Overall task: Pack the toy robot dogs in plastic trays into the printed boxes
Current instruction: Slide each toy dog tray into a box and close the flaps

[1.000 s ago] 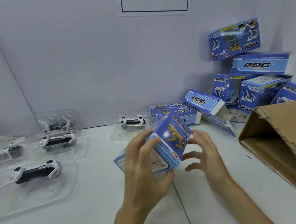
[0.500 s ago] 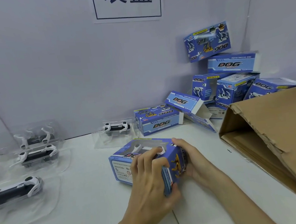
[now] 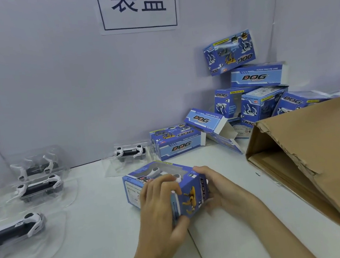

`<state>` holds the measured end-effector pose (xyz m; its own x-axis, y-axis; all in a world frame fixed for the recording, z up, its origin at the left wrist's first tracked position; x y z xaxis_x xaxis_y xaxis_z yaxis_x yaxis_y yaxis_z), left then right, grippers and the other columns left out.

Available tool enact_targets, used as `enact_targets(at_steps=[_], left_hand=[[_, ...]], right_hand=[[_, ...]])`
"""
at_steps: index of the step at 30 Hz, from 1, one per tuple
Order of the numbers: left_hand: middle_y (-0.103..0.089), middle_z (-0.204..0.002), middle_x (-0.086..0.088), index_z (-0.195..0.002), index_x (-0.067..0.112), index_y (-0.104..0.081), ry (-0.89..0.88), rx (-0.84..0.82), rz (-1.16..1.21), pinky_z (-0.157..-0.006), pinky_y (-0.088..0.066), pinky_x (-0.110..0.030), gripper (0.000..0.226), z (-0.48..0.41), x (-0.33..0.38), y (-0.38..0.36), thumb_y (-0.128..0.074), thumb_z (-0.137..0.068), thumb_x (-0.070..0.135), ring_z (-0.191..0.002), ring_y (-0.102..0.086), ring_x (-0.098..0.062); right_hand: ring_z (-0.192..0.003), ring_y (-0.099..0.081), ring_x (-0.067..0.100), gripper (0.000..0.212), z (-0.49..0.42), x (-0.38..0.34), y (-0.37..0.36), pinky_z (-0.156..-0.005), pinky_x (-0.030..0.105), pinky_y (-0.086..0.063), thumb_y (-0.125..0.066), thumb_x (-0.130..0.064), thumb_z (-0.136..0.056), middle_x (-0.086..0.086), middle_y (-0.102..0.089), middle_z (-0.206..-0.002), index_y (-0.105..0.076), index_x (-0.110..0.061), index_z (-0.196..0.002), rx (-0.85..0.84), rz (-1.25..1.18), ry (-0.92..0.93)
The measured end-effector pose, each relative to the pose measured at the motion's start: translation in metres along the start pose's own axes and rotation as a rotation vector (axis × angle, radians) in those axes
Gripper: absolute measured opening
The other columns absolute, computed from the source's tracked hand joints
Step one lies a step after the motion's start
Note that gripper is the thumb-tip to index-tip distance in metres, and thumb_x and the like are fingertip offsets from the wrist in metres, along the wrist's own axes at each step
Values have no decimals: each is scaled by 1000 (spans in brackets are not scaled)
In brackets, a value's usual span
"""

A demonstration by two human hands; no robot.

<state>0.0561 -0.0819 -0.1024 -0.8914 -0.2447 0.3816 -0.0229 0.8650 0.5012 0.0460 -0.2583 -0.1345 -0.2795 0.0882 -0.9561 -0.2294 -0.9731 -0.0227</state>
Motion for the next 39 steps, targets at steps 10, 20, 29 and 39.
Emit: enact_targets(at_steps=[10, 20, 29, 39], left_hand=[[-40, -145, 11, -125, 26, -48, 147, 160, 87, -106, -33, -30, 38, -1, -16, 13, -52, -89, 37, -138, -40, -10], [-19, -150, 28, -128, 48, -38, 194, -260, 4, -98, -33, -19, 32, 10, -19, -26, -37, -97, 53, -113, -45, 5], [8, -168, 6, -156, 31, -13, 400, -737, -315, -124, 0, -36, 62, 36, -54, -46, -36, -103, 53, -153, 6, -7], [8, -168, 5, -151, 33, -20, 429, -782, -325, -124, 1, -39, 55, 36, -54, -46, -35, -102, 53, -154, 5, -8]], right_hand=[[-80, -65, 17, 20, 23, -37, 72, -78, 42, -59, -59, -17, -96, 3, -65, -88, -54, -14, -115, 472, -901, 687], [-118, -59, 20, 40, 18, -17, 84, -93, 34, -54, -59, 1, -90, 0, -59, -128, -59, -15, -126, 910, -454, 535], [-128, -48, 26, 68, -52, -43, 99, -95, 32, -40, -72, -12, -85, 9, -41, -148, -41, -13, -145, 865, 338, 361], [-82, -65, 22, 16, -29, -40, 98, -72, 17, -41, -63, -1, -94, 16, -74, -94, -73, 3, -105, 1277, 506, 946]])
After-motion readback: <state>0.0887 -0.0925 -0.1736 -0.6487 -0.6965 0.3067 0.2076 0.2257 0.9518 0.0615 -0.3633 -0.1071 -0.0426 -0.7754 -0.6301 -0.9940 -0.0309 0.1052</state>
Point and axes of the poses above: each hand's wrist, its own z-axis away from the middle knuckle, its own y-axis out of the back of the hand, x = y × z, the point moved 5 cm from there along -z, towards the middle knuckle
